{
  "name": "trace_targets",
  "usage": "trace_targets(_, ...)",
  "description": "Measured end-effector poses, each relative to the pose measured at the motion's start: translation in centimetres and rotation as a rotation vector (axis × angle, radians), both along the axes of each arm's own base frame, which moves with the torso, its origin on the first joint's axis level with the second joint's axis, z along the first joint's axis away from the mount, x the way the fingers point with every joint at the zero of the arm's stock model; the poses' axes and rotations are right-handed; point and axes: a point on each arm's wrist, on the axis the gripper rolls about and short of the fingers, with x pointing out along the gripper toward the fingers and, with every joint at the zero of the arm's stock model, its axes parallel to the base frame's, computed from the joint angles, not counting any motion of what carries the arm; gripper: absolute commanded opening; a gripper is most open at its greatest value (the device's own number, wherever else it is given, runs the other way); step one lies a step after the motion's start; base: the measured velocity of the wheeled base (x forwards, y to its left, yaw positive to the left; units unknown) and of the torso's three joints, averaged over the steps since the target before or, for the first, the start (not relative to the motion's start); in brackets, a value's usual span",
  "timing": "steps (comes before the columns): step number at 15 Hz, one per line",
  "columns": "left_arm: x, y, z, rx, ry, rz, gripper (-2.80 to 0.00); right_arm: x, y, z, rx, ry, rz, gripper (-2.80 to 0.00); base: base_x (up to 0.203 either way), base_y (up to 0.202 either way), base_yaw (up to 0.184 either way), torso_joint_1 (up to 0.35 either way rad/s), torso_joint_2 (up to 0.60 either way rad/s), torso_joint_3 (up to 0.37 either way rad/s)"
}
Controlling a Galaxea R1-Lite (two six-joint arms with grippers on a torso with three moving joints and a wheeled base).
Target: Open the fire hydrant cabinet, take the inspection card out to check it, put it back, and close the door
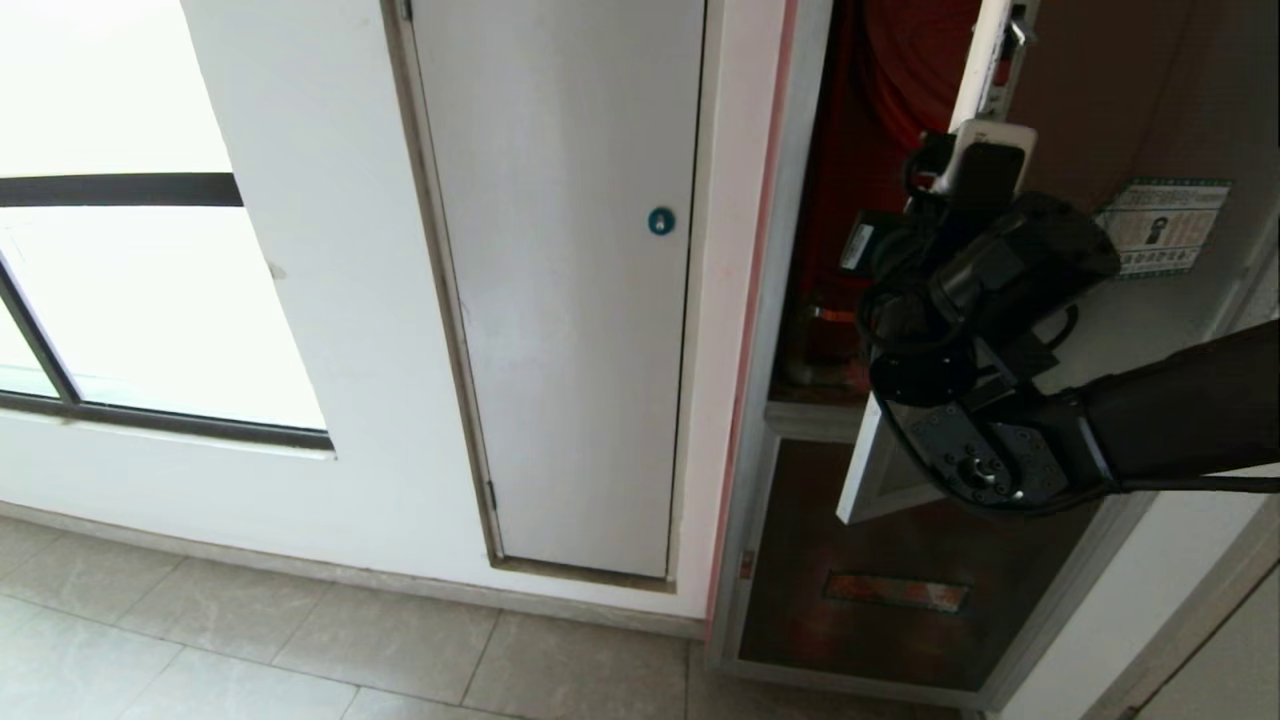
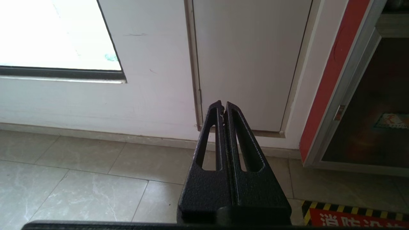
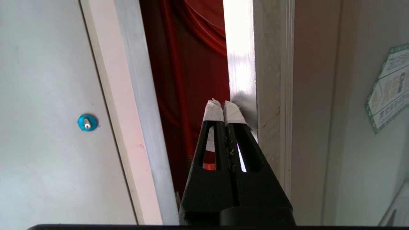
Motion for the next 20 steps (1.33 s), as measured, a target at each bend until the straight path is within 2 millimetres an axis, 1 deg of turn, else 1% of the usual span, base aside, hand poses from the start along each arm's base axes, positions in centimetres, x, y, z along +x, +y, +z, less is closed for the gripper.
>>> trace_targets(12,0.0,0.0,0.0,0.0,0.0,-0.001,-2.8,-4.7,-2.1,1.6,0.006,0.001,-0.006,-2.8,0.0,0.0,0.0,0.0,0.0,0.0)
trace_targets(20,0.0,0.0,0.0,0.0,0.0,0.0,-2.8,-9.6,-4.4,3.0,0.024,-0.011,-0.025,-2.8,0.0,0.0,0.0,0.0,0.0,0.0)
